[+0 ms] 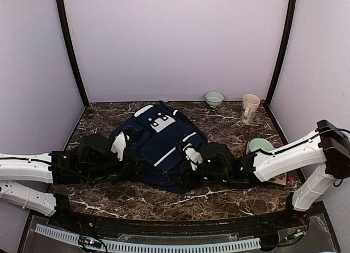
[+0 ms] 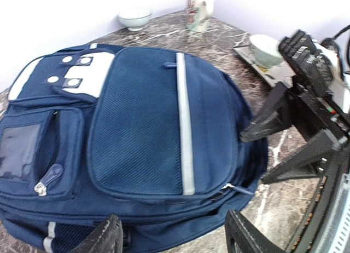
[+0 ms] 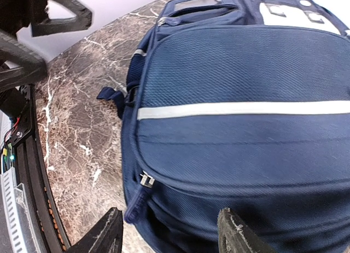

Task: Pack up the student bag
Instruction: Grab the upper front pocket of the student bag.

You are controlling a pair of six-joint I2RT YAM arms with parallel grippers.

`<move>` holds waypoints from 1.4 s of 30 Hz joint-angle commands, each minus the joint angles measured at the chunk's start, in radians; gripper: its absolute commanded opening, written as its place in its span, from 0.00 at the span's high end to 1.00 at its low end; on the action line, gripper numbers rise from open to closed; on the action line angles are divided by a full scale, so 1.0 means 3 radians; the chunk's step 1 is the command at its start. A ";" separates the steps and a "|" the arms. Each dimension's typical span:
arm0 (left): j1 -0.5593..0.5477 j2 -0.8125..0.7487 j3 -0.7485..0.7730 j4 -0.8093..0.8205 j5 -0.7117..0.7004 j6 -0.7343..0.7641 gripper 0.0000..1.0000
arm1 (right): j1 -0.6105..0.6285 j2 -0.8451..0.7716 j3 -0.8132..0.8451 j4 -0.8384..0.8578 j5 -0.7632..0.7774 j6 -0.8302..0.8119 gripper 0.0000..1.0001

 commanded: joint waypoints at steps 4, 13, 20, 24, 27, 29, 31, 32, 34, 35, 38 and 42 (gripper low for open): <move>0.0020 -0.0014 -0.0079 -0.0061 -0.0372 -0.0019 0.34 | 0.0166 0.0236 0.0203 0.0037 0.0000 -0.0002 0.41; 0.0025 0.0073 -0.0055 0.0010 -0.0314 0.0038 0.35 | 0.0320 0.0400 0.0315 -0.0056 0.0303 -0.0050 0.45; 0.0025 0.0149 -0.0029 0.0015 -0.0293 0.0041 0.36 | 0.0372 0.0555 0.0427 -0.0161 0.0554 -0.0126 0.51; 0.0025 0.0176 -0.0009 0.0016 -0.0297 0.0041 0.36 | 0.0387 0.0595 0.0439 -0.0212 0.0696 -0.0171 0.60; 0.0025 0.0188 0.0003 0.0027 -0.0300 0.0047 0.37 | 0.0386 0.0574 0.0409 -0.0217 0.0778 -0.0193 0.72; 0.0025 0.0192 0.0005 0.0038 -0.0304 0.0049 0.38 | 0.0387 0.0570 0.0396 -0.0216 0.0811 -0.0209 0.81; 0.0025 0.0193 -0.0001 0.0049 -0.0314 0.0047 0.38 | 0.0387 0.0580 0.0404 -0.0223 0.0798 -0.0230 0.88; 0.0025 0.0197 -0.0005 0.0054 -0.0317 0.0047 0.38 | 0.0390 0.0586 0.0401 -0.0211 0.0774 -0.0238 0.91; 0.0025 0.0203 -0.0006 0.0056 -0.0331 0.0047 0.39 | 0.0391 0.0601 0.0408 -0.0190 0.0717 -0.0246 0.96; 0.0025 0.0207 -0.0003 0.0056 -0.0337 0.0047 0.39 | 0.0394 0.0610 0.0412 -0.0182 0.0708 -0.0246 0.98; 0.0025 0.0218 0.0000 0.0049 -0.0349 0.0054 0.39 | 0.0396 0.0620 0.0426 -0.0213 0.0774 -0.0247 1.00; 0.0025 0.0277 -0.0003 0.0081 -0.0261 0.0122 0.39 | 0.0392 0.0562 0.0404 -0.0245 0.0887 -0.0258 1.00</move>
